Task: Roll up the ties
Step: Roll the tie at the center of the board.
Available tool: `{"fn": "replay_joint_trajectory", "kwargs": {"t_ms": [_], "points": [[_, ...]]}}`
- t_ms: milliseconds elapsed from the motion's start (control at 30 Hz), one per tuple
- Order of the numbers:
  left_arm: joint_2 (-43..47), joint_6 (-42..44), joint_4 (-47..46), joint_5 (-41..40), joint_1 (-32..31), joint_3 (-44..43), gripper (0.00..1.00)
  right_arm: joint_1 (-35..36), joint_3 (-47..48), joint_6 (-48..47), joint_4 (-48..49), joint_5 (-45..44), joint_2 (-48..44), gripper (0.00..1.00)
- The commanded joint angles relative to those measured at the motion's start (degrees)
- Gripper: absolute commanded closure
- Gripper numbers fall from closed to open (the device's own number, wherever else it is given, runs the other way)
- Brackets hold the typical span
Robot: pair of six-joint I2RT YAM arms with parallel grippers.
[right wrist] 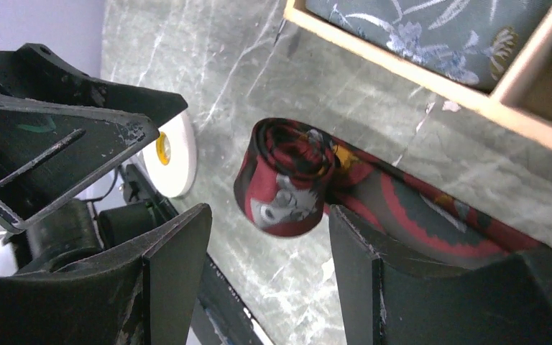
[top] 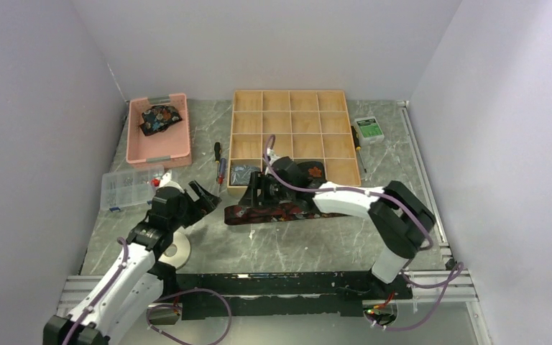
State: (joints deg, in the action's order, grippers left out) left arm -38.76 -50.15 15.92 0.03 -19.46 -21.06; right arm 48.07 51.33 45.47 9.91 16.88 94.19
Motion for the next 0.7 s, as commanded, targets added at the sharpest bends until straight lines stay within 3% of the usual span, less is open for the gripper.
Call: {"fn": "replay_joint_trajectory", "kwargs": {"t_ms": [0,267,667], "points": [[-2.8,-1.88,-10.28,15.53,8.16,2.8,0.07,1.37,6.65,-0.21,-5.02,-1.27,4.94,0.35],[-8.55,-1.54,-18.15,22.87,12.16,5.33,0.07,1.77,9.2,-0.53,-6.6,-1.41,10.56,0.4],[-19.4,0.03,-29.79,33.06,12.08,8.42,0.13,-0.39,0.14,1.07,2.49,0.8,10.17,0.66]]}}
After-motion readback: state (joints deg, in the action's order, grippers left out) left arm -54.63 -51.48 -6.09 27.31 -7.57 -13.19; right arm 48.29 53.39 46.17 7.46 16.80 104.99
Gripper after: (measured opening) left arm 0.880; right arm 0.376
